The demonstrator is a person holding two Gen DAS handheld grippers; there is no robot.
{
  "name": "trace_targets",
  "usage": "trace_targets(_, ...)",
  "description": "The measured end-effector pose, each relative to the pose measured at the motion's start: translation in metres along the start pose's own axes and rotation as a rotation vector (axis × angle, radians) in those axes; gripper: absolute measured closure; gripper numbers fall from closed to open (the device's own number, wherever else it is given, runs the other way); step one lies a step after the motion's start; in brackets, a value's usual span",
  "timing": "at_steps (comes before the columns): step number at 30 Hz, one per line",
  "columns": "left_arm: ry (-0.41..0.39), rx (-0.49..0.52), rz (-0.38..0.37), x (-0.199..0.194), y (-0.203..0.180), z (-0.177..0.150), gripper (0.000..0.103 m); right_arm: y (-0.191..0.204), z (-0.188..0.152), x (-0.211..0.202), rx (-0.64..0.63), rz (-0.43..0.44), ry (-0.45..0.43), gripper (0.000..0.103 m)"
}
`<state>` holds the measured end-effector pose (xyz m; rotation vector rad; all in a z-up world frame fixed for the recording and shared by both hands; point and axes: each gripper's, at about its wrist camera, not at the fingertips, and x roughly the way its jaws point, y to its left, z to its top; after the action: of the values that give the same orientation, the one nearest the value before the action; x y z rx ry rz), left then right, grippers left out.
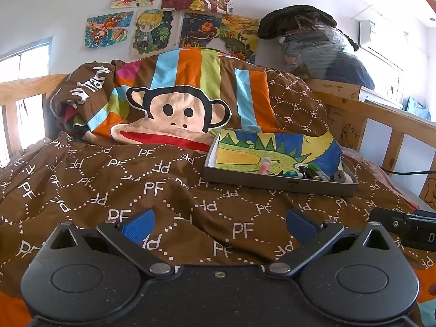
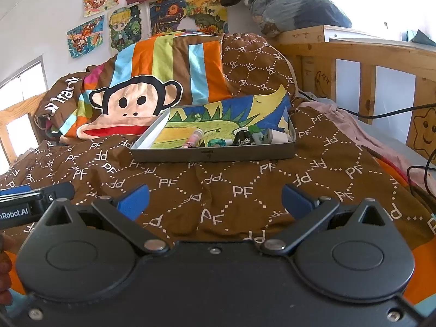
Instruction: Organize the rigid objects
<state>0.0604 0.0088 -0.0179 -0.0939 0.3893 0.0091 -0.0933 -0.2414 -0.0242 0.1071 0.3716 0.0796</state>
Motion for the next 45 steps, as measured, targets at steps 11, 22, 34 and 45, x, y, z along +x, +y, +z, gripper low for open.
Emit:
trace_targets(11,0.0,-0.001,0.003,-0.0001,-0.0003,-0.0011,0.001,0.0033,-0.0011,0.0028,-0.009,0.016,0.012,0.0)
trace_targets(22,0.0,0.0,0.002,-0.0003,-0.0006,-0.0014,0.001,0.004,-0.003,0.0023,-0.006,0.016,0.014,0.0)
trace_targets(34,-0.003,0.007,0.003,-0.0003,-0.0011,-0.0008,0.001,0.0049,-0.0046,0.0038,-0.003,0.014,0.022,0.0)
trace_targets(45,-0.003,0.007,0.004,-0.0006,-0.0015,-0.0011,0.001,0.0061,-0.0051,0.0042,0.005,0.01,0.024,0.0)
